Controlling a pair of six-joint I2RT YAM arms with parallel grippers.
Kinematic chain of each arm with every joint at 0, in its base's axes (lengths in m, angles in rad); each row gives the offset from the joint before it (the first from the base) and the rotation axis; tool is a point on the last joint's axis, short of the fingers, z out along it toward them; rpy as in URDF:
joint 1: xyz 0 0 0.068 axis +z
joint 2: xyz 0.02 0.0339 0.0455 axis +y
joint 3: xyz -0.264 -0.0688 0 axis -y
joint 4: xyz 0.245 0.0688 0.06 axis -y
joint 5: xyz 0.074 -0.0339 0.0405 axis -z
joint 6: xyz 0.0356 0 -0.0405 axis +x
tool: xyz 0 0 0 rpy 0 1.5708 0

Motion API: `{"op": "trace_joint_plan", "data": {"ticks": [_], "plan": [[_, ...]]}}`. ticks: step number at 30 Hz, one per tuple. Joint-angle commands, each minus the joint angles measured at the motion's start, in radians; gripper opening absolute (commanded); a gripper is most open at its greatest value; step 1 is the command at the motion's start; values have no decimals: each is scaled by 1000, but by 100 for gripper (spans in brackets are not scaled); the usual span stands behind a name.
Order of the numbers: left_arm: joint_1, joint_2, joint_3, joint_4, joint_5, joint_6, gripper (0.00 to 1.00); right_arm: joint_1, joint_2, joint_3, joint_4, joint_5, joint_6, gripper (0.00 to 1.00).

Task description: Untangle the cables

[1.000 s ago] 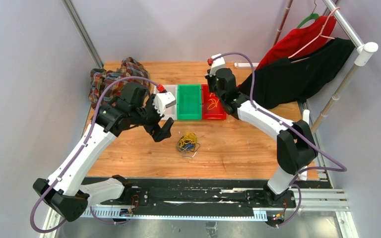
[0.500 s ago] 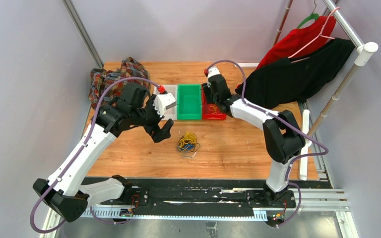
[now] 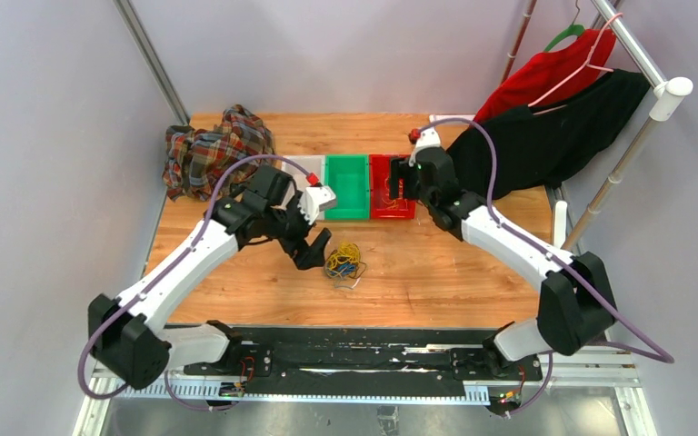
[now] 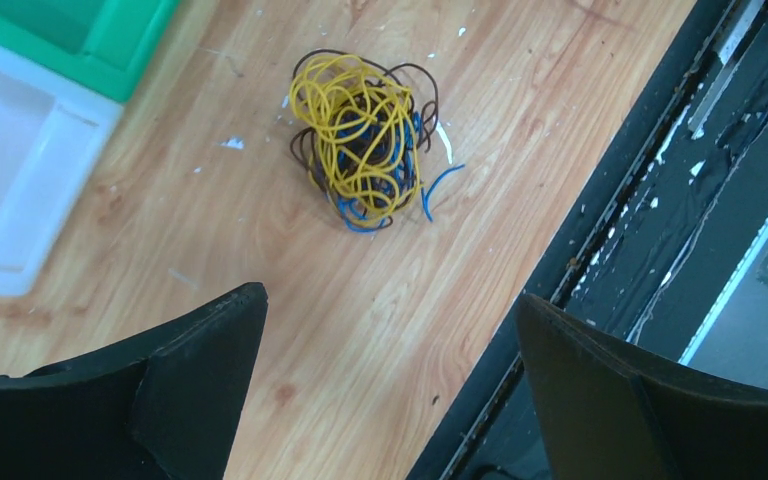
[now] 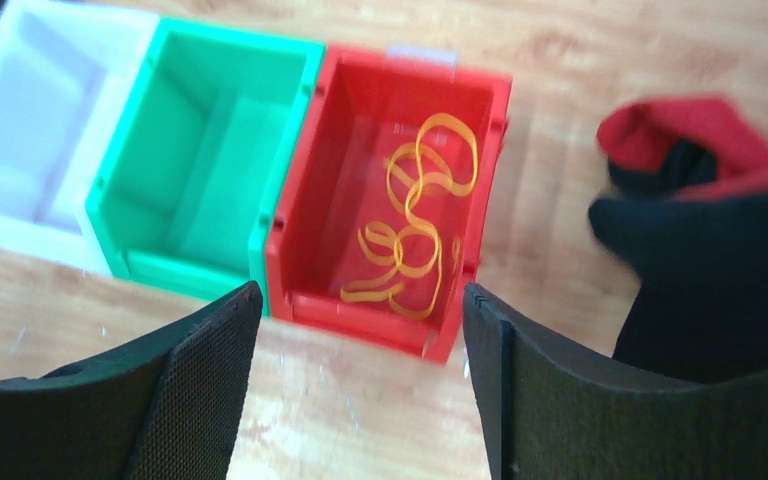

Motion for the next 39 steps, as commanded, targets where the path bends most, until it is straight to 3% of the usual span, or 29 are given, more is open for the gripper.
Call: {"op": "trace_joint_plan", "data": {"ticks": [1, 9, 16, 26, 30, 34, 39], "plan": [[-7, 100, -19, 139, 83, -48, 99, 4, -65, -134, 18, -37, 102, 72], [-42, 248, -55, 270, 146, -99, 85, 80, -211, -284, -5, -58, 158, 64], [-50, 373, -50, 428, 86, -183, 62, 228, -292, -360, 7, 47, 169, 59], [-50, 443, -11, 456, 56, -219, 33, 298, -333, -392, 8, 83, 217, 58], [-50, 422, 11, 437, 91, -225, 35, 310, -326, -392, 10, 70, 213, 57], [-50, 400, 10, 434, 145, -232, 54, 314, -329, -398, 10, 70, 208, 57], [-50, 427, 7, 449, 83, -241, 53, 314, -346, -395, 6, 77, 206, 56]]}}
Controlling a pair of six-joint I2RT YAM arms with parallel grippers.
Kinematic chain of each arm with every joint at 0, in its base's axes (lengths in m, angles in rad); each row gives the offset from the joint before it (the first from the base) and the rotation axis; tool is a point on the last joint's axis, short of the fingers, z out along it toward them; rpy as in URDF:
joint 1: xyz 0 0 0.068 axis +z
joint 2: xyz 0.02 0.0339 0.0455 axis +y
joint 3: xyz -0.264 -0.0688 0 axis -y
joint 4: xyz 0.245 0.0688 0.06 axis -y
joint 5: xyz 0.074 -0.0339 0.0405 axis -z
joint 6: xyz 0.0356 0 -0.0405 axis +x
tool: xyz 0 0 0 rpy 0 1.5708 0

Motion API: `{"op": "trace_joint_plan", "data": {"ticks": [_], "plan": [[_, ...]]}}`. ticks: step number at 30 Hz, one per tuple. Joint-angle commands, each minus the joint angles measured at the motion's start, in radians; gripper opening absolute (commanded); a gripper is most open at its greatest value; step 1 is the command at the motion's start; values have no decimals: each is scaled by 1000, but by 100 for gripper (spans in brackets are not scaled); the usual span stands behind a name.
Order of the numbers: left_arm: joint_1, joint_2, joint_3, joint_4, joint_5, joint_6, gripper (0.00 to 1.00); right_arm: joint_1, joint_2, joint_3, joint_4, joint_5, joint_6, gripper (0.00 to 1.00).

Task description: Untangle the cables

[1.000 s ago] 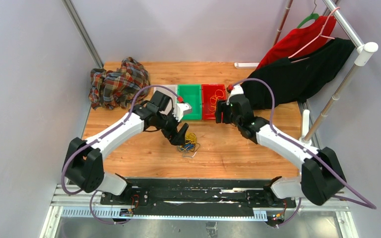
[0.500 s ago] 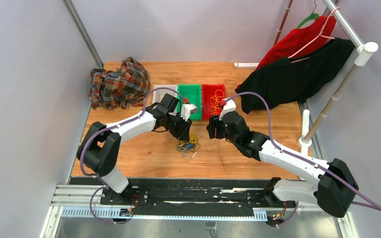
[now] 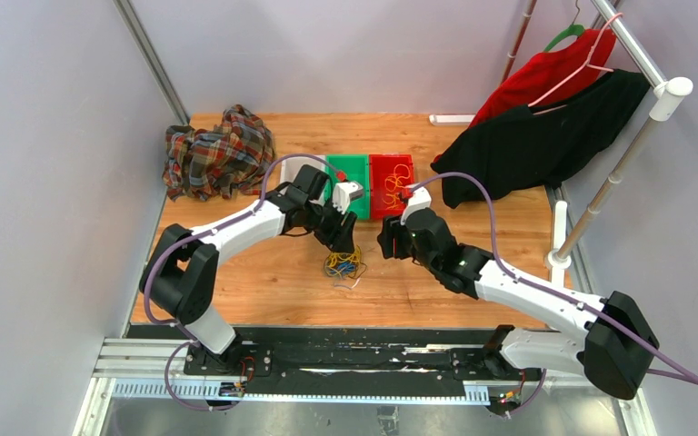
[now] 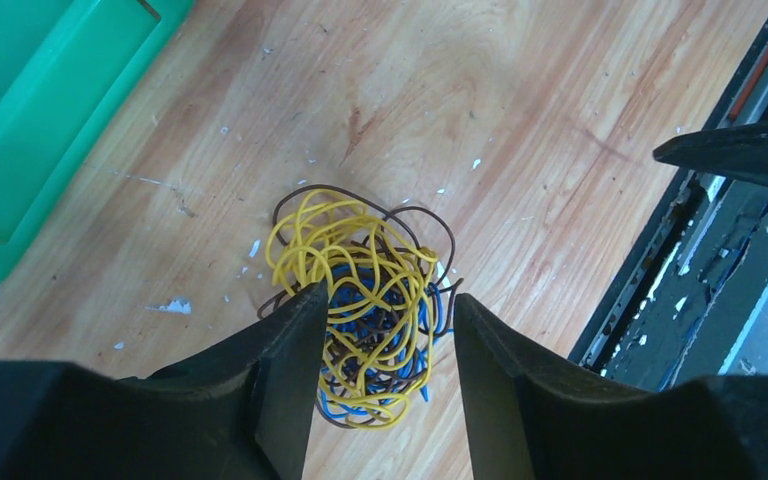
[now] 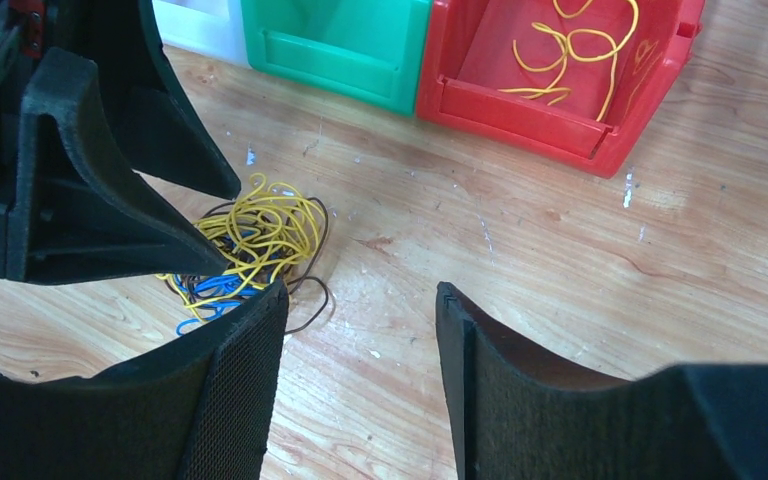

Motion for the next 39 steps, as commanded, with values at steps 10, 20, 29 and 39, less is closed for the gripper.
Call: {"op": "trace_joint_plan", "data": {"ticks": [10, 20, 29, 39], "plan": [[-4, 95, 101, -55, -94, -4, 43, 17, -55, -6, -7, 23, -7, 43], [-4, -33, 112, -107, -42, -3, 15, 54, -60, -49, 68, 4, 11, 43], [-4, -132, 37, -120, -13, -11, 29, 99, -22, -33, 113, 10, 10, 65], [-15, 17, 26, 13, -146, -113, 64, 99, -93, -97, 91, 64, 20, 66]]}}
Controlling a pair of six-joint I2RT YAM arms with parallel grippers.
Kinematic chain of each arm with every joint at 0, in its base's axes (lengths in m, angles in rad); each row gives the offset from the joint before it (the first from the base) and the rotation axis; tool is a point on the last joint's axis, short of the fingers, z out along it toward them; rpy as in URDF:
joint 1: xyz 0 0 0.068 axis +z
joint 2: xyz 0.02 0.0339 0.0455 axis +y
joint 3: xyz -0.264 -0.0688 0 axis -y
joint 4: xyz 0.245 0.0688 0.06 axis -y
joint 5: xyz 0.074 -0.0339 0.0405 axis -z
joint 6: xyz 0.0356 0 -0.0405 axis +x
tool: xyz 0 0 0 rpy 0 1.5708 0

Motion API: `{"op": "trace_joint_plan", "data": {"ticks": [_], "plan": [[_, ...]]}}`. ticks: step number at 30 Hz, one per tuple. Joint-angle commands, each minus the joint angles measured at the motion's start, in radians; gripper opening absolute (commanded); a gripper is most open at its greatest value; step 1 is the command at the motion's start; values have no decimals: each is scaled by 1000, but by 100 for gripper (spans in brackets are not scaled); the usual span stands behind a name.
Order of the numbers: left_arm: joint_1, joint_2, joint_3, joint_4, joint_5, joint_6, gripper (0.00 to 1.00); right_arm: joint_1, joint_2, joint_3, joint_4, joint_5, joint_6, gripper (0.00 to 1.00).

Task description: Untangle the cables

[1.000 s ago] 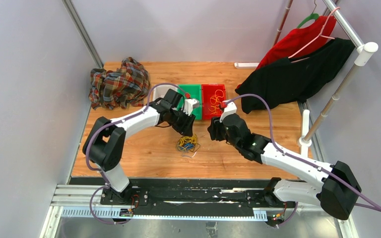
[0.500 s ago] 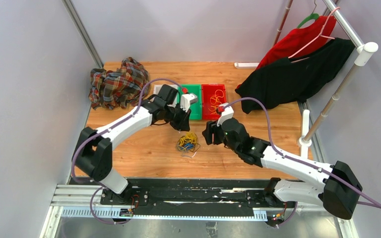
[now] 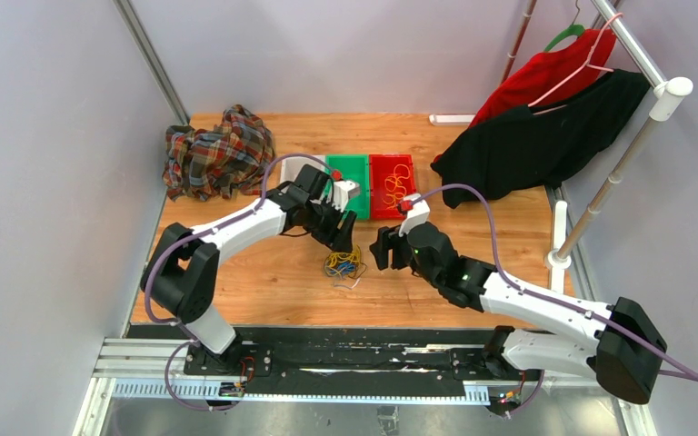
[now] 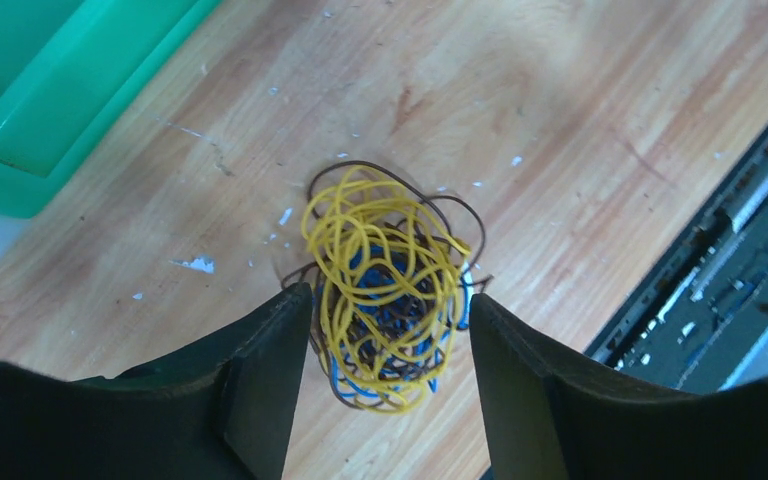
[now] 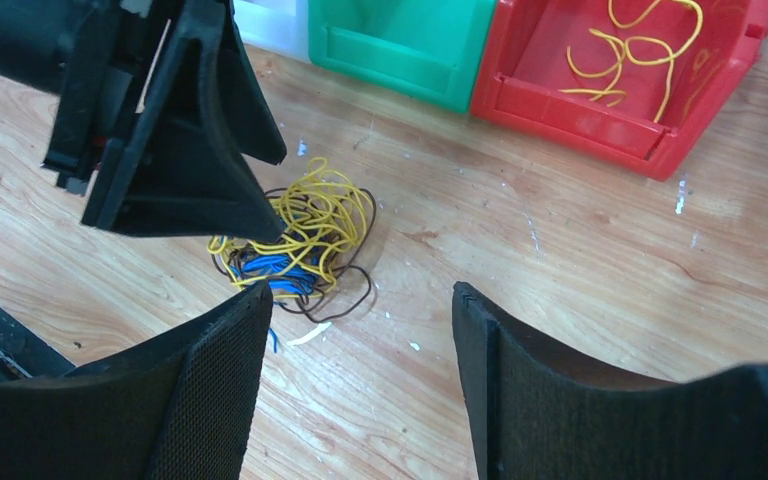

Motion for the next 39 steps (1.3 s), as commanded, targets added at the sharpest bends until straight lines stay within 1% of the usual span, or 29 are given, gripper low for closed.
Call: {"op": "trace_joint_plan", "data": {"ticks": [1, 4, 9, 12, 16, 19, 22, 23, 29, 32, 34, 39], "plan": [[-13, 41, 13, 76, -51, -44, 63, 14, -39, -33, 5, 45, 11, 65], [-13, 61, 22, 100, -34, -60, 59, 15, -46, -43, 7, 40, 11, 63], [-14, 86, 16, 127, -21, -59, 46, 15, -42, -46, 8, 38, 7, 60], [-13, 94, 11, 135, -13, -55, 40, 14, -37, -46, 6, 41, 4, 57], [-13, 91, 11, 113, -13, -30, 31, 14, -39, -37, 3, 46, -20, 54], [-13, 68, 10, 92, -18, -7, 20, 14, -39, -26, 4, 50, -35, 54], [-13, 36, 19, 52, -27, 24, 4, 14, -28, -12, 6, 48, -40, 54], [-13, 25, 27, 32, -27, 38, 1, 14, -22, -10, 8, 43, -40, 54], [-14, -58, 91, -119, 41, 127, 1, 14, 14, 13, 39, -32, -26, 57], [-13, -120, 104, -177, 103, 152, 1, 14, 31, 32, 56, -71, -19, 63], [-14, -162, 116, -214, 146, 158, 1, 14, 36, 52, 63, -103, -15, 71], [-13, -255, 149, -303, 228, 163, 1, 16, 72, 110, 80, -180, -9, 73]]}}
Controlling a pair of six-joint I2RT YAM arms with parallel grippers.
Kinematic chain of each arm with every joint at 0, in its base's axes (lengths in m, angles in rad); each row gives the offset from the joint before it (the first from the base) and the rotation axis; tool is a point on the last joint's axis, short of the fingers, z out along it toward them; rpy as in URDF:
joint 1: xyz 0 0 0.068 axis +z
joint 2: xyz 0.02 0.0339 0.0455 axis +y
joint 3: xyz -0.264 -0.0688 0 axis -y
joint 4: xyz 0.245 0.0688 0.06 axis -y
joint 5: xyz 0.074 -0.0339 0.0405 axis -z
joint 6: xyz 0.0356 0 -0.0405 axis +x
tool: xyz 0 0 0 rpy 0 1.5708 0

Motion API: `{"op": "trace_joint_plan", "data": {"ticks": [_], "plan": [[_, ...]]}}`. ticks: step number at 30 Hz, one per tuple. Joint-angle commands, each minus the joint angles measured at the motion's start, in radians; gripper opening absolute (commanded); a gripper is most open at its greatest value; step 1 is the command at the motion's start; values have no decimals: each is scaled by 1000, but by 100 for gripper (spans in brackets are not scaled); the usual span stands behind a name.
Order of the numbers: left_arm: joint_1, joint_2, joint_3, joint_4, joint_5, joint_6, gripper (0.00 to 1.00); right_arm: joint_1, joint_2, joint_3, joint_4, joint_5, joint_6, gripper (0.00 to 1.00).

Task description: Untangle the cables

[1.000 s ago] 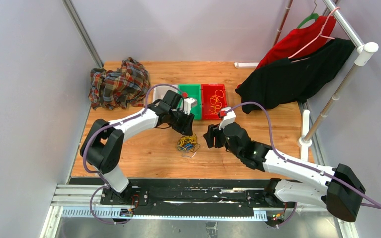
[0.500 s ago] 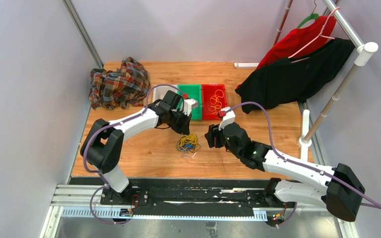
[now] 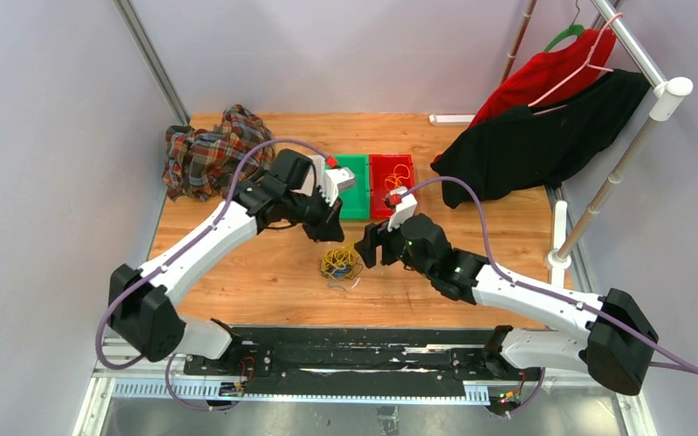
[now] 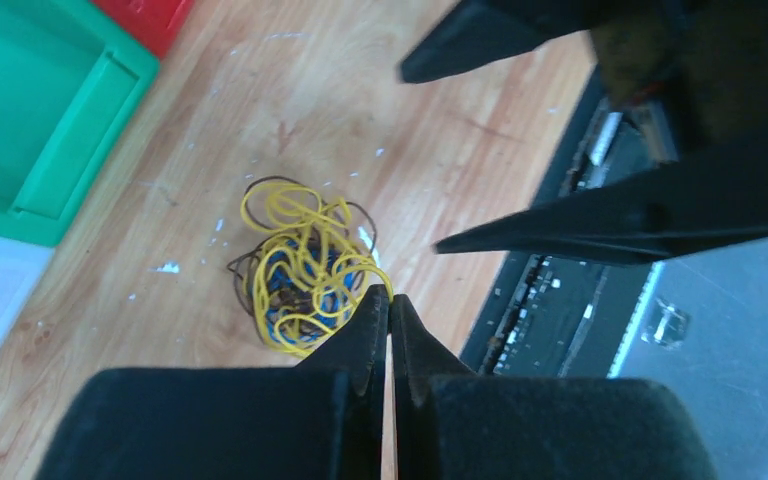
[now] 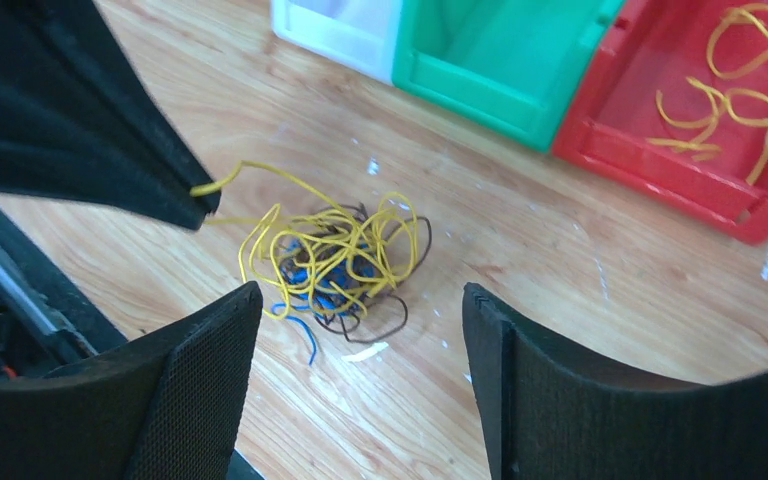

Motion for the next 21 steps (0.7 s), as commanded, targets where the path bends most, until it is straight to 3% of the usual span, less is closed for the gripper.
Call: {"op": "trace_joint_plan", "data": {"ticks": [1, 9, 21], "plan": [[-8, -75, 58, -125, 120, 34, 1, 16, 31, 77, 51, -89, 16, 73], [-8, -163, 138, -245, 177, 74, 1, 49, 69, 124, 121, -200, 26, 73], [-8, -209, 229, -319, 264, 71, 1, 65, 127, 189, 102, -115, 35, 66]]}}
